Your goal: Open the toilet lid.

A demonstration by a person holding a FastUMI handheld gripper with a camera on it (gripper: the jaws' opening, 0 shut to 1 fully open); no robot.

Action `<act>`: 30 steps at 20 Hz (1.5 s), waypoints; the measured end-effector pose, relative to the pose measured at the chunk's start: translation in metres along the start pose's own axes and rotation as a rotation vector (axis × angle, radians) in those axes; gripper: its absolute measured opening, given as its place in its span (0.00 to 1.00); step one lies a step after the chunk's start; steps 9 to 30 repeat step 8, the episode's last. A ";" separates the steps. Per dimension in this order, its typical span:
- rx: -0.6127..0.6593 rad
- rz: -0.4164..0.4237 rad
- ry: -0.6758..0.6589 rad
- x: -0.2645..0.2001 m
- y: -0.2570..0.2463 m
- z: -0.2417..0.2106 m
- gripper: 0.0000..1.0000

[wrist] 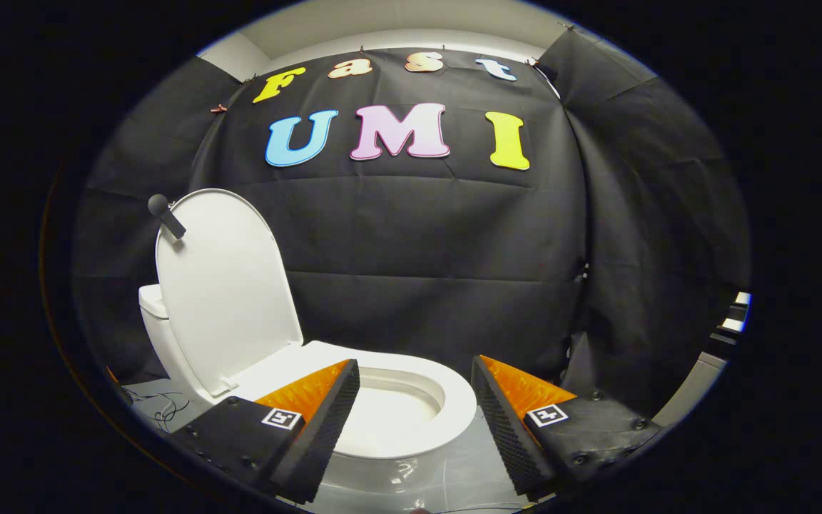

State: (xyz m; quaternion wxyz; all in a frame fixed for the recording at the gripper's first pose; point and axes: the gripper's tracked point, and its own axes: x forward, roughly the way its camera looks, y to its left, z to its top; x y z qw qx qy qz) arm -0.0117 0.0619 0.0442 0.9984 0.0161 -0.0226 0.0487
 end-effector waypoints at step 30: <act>0.025 -0.018 -0.013 -0.005 -0.003 0.009 0.99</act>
